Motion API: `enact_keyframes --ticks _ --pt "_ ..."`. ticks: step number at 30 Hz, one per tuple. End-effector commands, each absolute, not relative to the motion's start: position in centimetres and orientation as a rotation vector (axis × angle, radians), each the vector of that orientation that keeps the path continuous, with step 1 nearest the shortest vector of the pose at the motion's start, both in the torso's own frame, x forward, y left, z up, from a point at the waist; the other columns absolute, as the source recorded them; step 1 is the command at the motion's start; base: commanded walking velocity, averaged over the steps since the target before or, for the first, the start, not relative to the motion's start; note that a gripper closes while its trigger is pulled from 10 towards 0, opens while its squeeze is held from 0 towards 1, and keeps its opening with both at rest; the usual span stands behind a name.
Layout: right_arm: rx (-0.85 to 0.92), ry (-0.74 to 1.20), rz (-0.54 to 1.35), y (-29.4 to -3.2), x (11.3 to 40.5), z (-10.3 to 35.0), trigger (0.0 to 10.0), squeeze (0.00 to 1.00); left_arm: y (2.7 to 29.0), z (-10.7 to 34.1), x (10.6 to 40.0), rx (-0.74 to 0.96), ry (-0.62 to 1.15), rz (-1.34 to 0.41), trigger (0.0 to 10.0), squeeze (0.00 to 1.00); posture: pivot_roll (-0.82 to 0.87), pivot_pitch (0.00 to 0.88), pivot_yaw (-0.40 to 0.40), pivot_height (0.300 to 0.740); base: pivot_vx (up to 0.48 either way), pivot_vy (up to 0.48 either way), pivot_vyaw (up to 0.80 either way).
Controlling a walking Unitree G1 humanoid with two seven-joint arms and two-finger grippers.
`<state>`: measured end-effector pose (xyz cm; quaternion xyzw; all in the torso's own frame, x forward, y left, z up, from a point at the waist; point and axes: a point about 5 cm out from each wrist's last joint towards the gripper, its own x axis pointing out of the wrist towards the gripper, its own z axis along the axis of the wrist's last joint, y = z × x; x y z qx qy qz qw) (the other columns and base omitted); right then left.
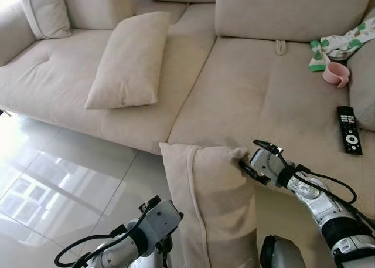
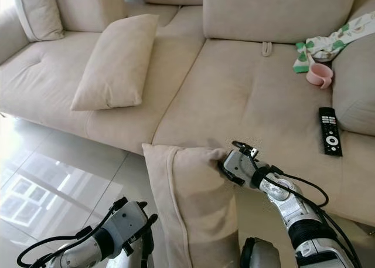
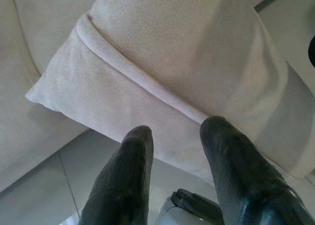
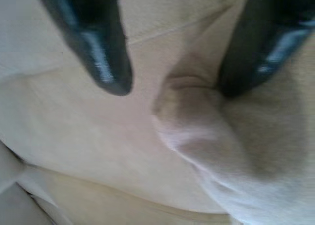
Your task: Move the pillow to the sofa from floor
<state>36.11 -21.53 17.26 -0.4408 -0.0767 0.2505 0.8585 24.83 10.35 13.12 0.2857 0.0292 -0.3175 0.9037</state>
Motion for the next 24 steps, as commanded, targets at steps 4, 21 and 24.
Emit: enact_keyframes --ticks 4,21,24 --pt "-0.92 -0.148 0.626 -20.8 35.6 16.2 0.0 0.0 10.7 12.2 24.9 0.618 0.102 -0.636 10.0 0.0 0.38 0.298 0.176 0.497 0.0 0.0 0.0" --pt "-0.905 -0.234 0.724 -21.2 31.9 14.3 0.0 0.0 10.0 12.2 25.6 0.608 0.078 -0.628 10.0 0.0 0.35 0.26 0.152 0.497 0.0 0.0 0.0" --pt "-0.929 -0.257 0.772 -20.7 30.2 13.6 0.0 0.0 9.8 12.3 25.8 0.607 0.067 -0.626 10.0 0.0 0.33 0.25 0.147 0.497 0.0 0.0 0.0"
